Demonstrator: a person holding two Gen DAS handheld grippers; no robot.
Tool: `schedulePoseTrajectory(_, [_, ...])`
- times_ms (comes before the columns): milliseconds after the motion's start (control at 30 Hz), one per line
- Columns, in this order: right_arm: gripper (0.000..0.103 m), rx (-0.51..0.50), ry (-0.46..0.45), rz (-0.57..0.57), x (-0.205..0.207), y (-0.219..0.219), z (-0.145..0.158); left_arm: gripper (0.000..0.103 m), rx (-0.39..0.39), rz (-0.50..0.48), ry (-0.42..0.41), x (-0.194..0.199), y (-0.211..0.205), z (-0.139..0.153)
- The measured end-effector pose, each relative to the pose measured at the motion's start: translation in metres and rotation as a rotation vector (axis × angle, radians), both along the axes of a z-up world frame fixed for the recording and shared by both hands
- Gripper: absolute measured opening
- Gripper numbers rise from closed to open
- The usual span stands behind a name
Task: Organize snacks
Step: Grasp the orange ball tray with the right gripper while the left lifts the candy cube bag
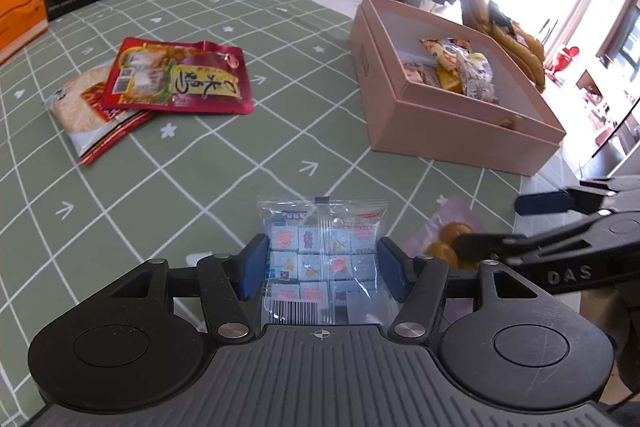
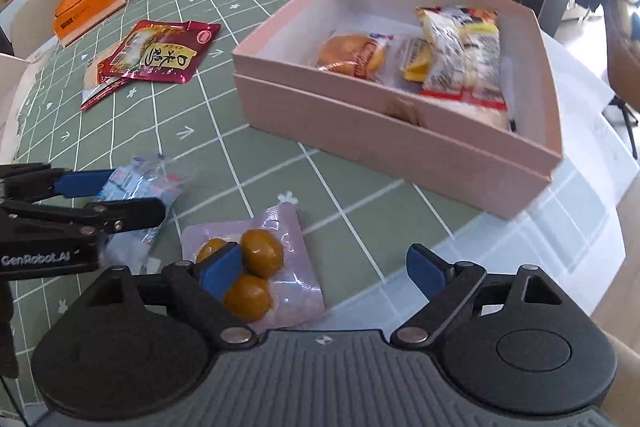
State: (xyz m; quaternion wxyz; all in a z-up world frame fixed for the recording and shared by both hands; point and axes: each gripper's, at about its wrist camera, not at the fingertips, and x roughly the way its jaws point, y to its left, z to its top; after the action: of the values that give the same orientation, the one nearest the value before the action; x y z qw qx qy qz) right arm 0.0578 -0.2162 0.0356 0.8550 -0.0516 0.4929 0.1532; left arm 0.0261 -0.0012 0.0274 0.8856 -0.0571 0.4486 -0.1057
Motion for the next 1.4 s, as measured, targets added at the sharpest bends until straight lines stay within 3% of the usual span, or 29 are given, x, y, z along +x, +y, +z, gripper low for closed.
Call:
schedulePoseTrajectory(200, [0.09, -0.005, -0.039, 0.006, -0.006, 0.012, 0.0, 0.065, -0.022, -0.02, 0.001, -0.017, 0.007, 0.0])
schedulePoseTrajectory(467, [0.093, 0.078, -0.041, -0.014, -0.021, 0.004, -0.006, 0.065, -0.037, -0.015, 0.001, -0.022, 0.01, 0.0])
schedulePoseTrajectory(567, [0.093, 0.048, -0.026, 0.046, -0.027, 0.015, 0.001, 0.065, -0.08, 0.026, 0.017, -0.024, 0.021, 0.0])
schedulePoseTrajectory(700, [0.093, 0.022, -0.097, 0.172, -0.048, 0.036, 0.014, 0.065, -0.102, 0.079, 0.023, -0.032, 0.038, 0.001])
schedulePoseTrajectory(800, [0.093, 0.0, -0.075, 0.243, -0.055, 0.053, 0.009, 0.065, -0.11, 0.09, 0.025, -0.035, 0.043, 0.001])
schedulePoseTrajectory(900, [0.095, -0.063, -0.061, 0.236, -0.054, 0.067, -0.004, 0.065, -0.079, 0.079, 0.025, -0.035, 0.038, 0.002])
schedulePoseTrajectory(1033, [0.095, -0.024, -0.034, 0.203, -0.046, 0.064, -0.005, 0.065, -0.062, 0.07, 0.026, -0.035, 0.036, 0.002])
schedulePoseTrajectory(1067, [0.094, -0.023, -0.029, 0.195, -0.044, 0.062, -0.006, 0.065, -0.063, 0.071, 0.026, -0.035, 0.036, 0.002])
schedulePoseTrajectory(1167, [0.077, -0.031, -0.027, 0.173, -0.043, 0.056, -0.003, 0.065, -0.052, 0.068, 0.025, -0.035, 0.034, 0.002])
schedulePoseTrajectory(1400, [0.074, -0.033, 0.028, 0.115, -0.043, 0.036, 0.006, 0.065, -0.025, 0.071, 0.016, -0.04, 0.027, 0.003])
